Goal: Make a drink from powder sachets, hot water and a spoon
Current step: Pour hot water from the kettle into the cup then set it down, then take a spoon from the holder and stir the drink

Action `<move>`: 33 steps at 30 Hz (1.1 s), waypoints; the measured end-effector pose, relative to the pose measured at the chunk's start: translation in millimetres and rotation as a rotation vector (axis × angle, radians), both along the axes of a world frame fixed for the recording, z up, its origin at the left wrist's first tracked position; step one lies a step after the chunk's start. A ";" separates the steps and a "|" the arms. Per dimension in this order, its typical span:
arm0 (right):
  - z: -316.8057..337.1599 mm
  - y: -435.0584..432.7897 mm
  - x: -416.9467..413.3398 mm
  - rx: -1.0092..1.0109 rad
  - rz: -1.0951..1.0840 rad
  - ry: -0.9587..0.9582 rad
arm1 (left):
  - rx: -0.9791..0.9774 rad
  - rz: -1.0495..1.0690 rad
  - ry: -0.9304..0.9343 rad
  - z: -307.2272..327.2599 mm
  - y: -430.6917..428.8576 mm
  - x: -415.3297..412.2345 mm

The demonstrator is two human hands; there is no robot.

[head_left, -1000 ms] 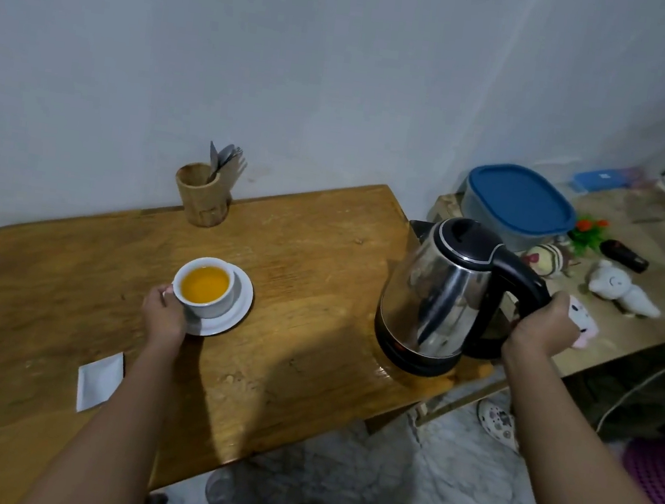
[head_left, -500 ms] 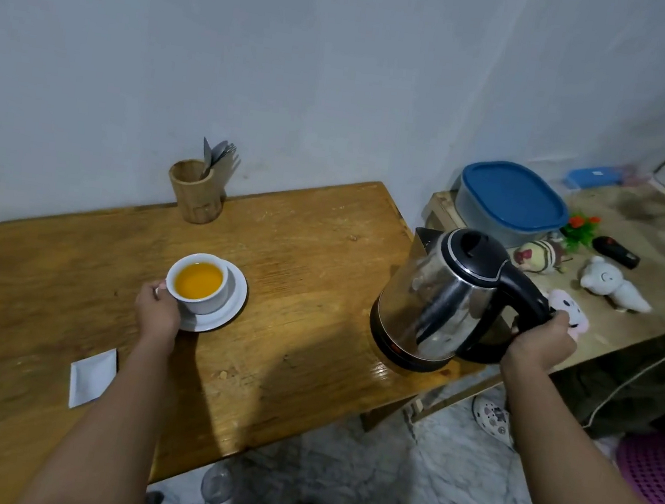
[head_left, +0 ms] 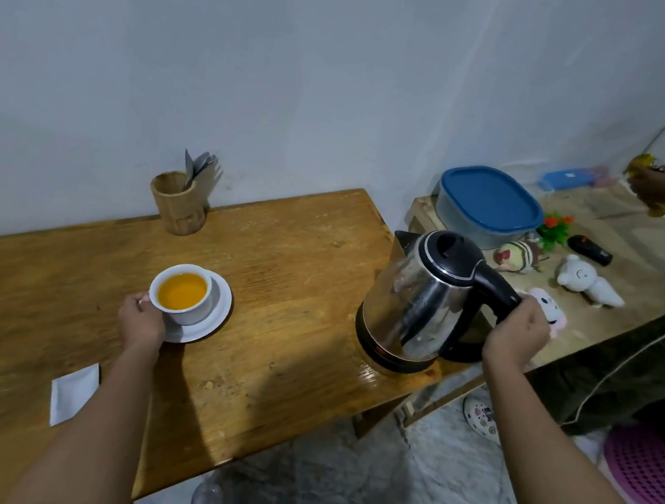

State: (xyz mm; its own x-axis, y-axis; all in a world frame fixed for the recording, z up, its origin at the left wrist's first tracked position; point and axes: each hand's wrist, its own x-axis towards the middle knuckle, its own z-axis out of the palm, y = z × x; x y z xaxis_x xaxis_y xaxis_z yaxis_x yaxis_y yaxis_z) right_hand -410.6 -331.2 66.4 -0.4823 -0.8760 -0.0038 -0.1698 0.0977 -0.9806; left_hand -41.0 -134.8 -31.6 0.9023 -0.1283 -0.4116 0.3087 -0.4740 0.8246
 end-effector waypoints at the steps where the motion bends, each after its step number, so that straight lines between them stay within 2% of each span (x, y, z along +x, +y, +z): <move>1: 3.2 0.0 2.3 -0.055 0.036 0.079 | 0.005 -0.004 0.003 0.9 0.0 0.0; 4: 20.9 -8.1 10.1 -0.247 0.126 0.276 | 0.013 -0.012 0.007 2.8 0.7 0.3; 7: 46.6 -15.3 26.0 -0.405 0.294 0.361 | 0.013 -0.025 0.002 4.4 1.5 -0.8; 11: 72.2 -11.8 66.0 -0.453 0.484 0.498 | -0.005 -0.049 -0.024 8.4 3.3 -2.1; 15: 74.1 3.9 133.8 -0.466 0.703 0.451 | -0.023 -0.098 -0.041 10.1 8.9 0.0; 18: 60.4 17.1 198.8 -0.389 0.903 0.454 | -0.058 -0.163 -0.094 6.7 14.3 2.4; 23: 23.8 34.6 307.1 -0.088 1.141 0.397 | -0.069 -0.283 -0.167 3.2 21.7 8.1; 27: -1.2 41.5 383.0 0.054 1.177 0.331 | -0.064 -0.378 -0.210 -9.9 27.4 22.4; 33: -23.0 29.1 467.9 0.213 1.059 0.323 | -0.074 -0.461 -0.225 -17.4 35.8 32.6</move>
